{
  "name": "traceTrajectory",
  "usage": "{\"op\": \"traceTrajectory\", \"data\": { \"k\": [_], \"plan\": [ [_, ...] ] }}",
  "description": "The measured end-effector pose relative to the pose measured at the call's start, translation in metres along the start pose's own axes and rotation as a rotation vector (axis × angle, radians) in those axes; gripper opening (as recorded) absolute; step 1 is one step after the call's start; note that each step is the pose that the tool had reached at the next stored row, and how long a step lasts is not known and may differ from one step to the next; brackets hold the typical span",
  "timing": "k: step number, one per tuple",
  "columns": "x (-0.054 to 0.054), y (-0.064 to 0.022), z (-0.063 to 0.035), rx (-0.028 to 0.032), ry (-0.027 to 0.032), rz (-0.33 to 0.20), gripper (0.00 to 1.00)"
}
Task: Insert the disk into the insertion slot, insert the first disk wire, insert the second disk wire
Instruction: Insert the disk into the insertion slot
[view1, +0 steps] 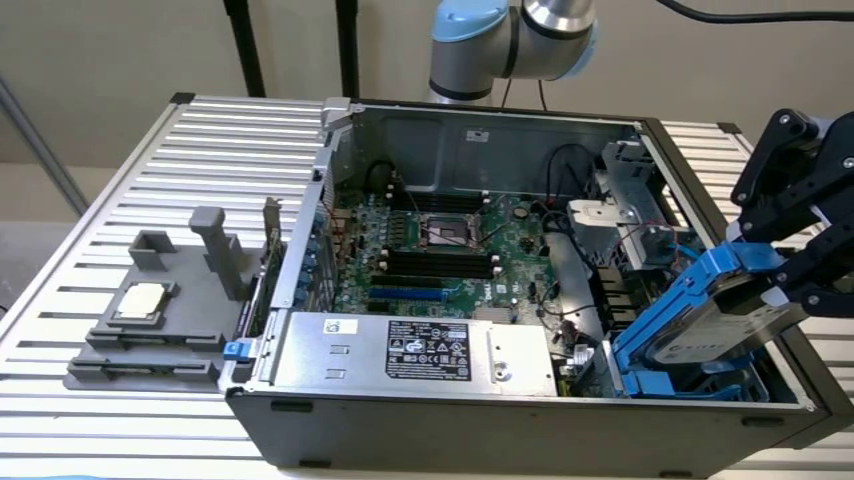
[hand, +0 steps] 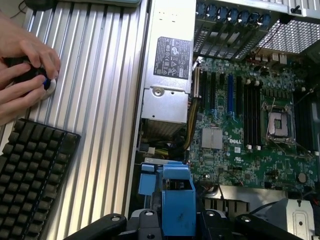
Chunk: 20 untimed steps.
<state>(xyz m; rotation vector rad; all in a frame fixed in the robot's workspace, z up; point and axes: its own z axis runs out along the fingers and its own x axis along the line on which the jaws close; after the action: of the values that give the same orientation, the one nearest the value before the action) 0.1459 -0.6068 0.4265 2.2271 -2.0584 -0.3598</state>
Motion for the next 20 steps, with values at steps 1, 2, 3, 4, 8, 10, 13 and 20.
{"op": "traceTrajectory", "data": {
  "k": [1, 2, 3, 4, 8, 10, 13, 20],
  "plan": [
    [0.0000, 0.0000, 0.0001, 0.0002, 0.0002, 0.000, 0.32],
    [0.0000, -0.0001, 0.0004, 0.0004, 0.0001, 0.000, 0.32],
    [0.0000, -0.0001, 0.0005, 0.0006, 0.0002, 0.000, 0.32],
    [0.0000, -0.0001, 0.0007, 0.0009, 0.0002, -0.001, 0.32],
    [0.0000, -0.0003, 0.0013, 0.0023, -0.0006, -0.002, 0.32],
    [-0.0002, -0.0004, 0.0016, 0.0028, -0.0016, -0.002, 0.32],
    [-0.0009, -0.0004, 0.0017, 0.0034, -0.0023, -0.003, 0.32],
    [-0.0038, -0.0007, 0.0021, 0.0056, -0.0039, -0.005, 0.32]
  ]
}}
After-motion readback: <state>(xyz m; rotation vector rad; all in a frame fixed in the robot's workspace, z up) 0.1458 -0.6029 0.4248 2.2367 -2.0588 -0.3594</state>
